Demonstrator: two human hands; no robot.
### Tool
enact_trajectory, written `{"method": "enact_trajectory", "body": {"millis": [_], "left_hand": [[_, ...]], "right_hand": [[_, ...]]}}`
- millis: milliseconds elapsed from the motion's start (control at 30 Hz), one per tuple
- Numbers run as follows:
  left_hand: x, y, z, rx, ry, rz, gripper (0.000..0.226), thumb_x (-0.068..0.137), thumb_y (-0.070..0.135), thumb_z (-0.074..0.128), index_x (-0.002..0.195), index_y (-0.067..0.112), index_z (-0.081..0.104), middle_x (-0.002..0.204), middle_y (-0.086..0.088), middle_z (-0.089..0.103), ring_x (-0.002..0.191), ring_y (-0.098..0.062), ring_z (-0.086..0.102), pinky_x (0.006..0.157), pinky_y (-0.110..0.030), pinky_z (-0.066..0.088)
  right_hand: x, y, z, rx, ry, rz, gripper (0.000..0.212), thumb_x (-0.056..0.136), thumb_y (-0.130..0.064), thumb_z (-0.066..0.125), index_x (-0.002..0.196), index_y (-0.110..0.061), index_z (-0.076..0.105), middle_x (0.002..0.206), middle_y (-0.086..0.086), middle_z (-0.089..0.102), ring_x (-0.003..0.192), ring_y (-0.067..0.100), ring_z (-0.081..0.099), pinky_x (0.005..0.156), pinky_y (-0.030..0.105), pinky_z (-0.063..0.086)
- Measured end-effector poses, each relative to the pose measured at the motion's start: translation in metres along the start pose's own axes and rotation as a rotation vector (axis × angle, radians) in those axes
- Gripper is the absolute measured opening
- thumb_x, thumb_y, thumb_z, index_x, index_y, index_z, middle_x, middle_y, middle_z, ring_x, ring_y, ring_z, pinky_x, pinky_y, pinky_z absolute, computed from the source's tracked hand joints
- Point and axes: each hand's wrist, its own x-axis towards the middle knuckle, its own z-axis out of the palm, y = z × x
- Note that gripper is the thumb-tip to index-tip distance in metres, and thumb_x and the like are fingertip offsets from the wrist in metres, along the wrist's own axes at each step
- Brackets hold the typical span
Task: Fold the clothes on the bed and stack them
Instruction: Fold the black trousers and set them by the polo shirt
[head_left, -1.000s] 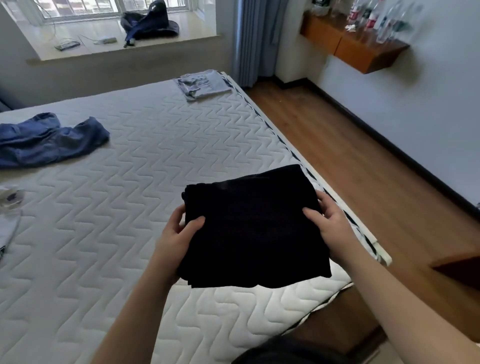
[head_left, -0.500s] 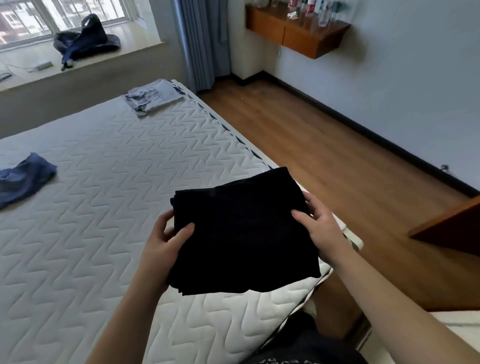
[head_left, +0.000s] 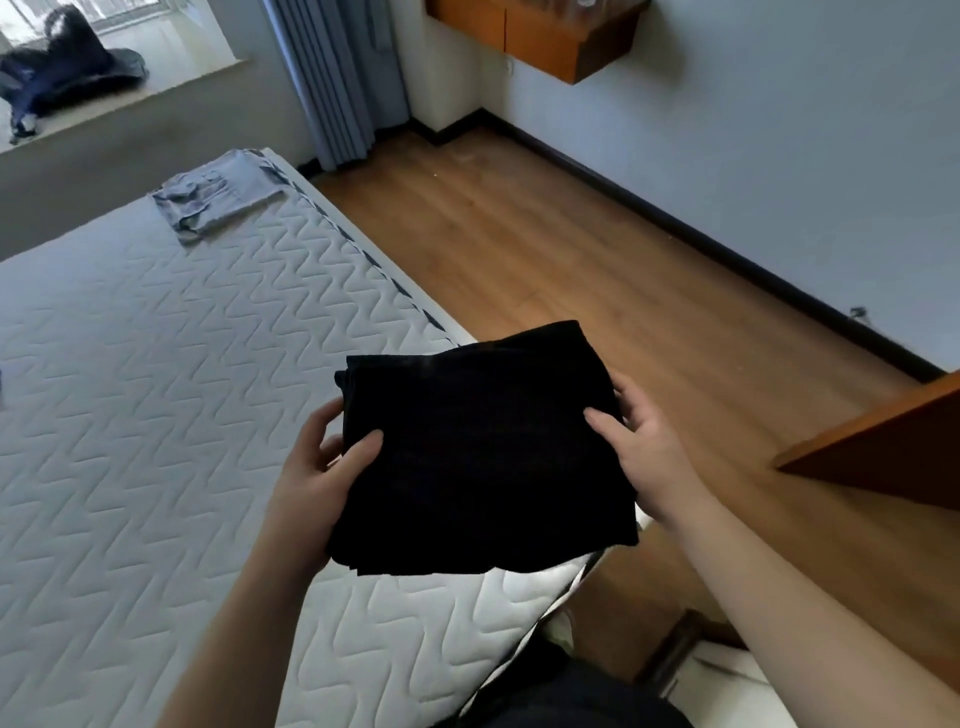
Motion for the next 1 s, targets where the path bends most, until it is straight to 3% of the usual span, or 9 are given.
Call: {"method": "enact_trajectory", "body": {"millis": [100,300,467,567,733,867,1000], "left_hand": [[0.011,-0.004,0.013,-0.017,-0.033,-0.014,0.058,0.07,0.048,0.077,0.124,0.047,0.057,0.112,0.002,0.072,0.099,-0.023,0.072,0.075,-0.04,0.059],[0.034,-0.011,0.027,-0.071,-0.127,-0.043,0.038,0.087,0.027,0.071,0.119,0.044,0.061,0.111,-0.001,0.073,0.095,-0.025,0.072,0.065,-0.032,0.059],[0.055,-0.003,0.057,-0.086,-0.241,-0.034,0.042,0.083,0.03,0.073,0.121,0.044,0.06,0.111,-0.003,0.073,0.097,-0.026,0.072,0.068,-0.032,0.059],[0.068,0.004,0.083,-0.079,-0.289,-0.027,0.045,0.079,0.035,0.073,0.12,0.045,0.06,0.111,-0.003,0.073,0.098,-0.025,0.072,0.07,-0.032,0.059],[0.1,0.021,0.139,-0.069,-0.328,-0.015,0.037,0.084,0.03,0.073,0.116,0.044,0.062,0.108,-0.005,0.074,0.095,-0.026,0.072,0.068,-0.032,0.059],[0.132,0.031,0.204,-0.064,-0.273,-0.015,0.035,0.089,0.022,0.069,0.119,0.039,0.062,0.108,-0.004,0.074,0.094,-0.024,0.073,0.067,-0.03,0.059],[0.172,0.046,0.284,-0.052,-0.215,-0.013,0.033,0.09,0.018,0.068,0.116,0.037,0.063,0.103,-0.004,0.074,0.09,-0.022,0.073,0.063,-0.027,0.058]], "right_hand": [[0.004,0.001,-0.011,-0.028,0.018,-0.011,0.044,0.091,-0.023,0.061,0.127,-0.047,0.056,0.121,-0.02,0.065,0.111,0.001,0.062,0.082,0.014,0.052],[0.0,0.003,-0.021,-0.056,0.099,-0.008,0.043,0.092,-0.021,0.061,0.129,-0.043,0.056,0.12,-0.02,0.065,0.11,0.003,0.063,0.091,0.028,0.051],[0.0,-0.008,-0.047,-0.094,0.172,-0.019,0.043,0.09,-0.026,0.062,0.125,-0.05,0.056,0.119,-0.021,0.064,0.109,0.002,0.063,0.09,0.028,0.051],[0.009,-0.014,-0.071,-0.088,0.229,-0.018,0.044,0.092,-0.024,0.062,0.13,-0.044,0.055,0.124,-0.016,0.063,0.112,0.005,0.062,0.093,0.031,0.051],[0.037,-0.026,-0.117,-0.082,0.268,-0.027,0.042,0.093,-0.022,0.062,0.13,-0.042,0.055,0.117,-0.021,0.064,0.105,0.0,0.063,0.075,0.014,0.053],[0.084,-0.03,-0.17,-0.061,0.274,-0.014,0.044,0.094,-0.025,0.061,0.132,-0.044,0.052,0.119,-0.023,0.063,0.106,-0.003,0.062,0.077,0.018,0.053],[0.145,-0.031,-0.236,-0.037,0.264,-0.021,0.042,0.094,-0.026,0.061,0.131,-0.044,0.054,0.114,-0.026,0.064,0.102,-0.004,0.063,0.071,0.011,0.053]]}}
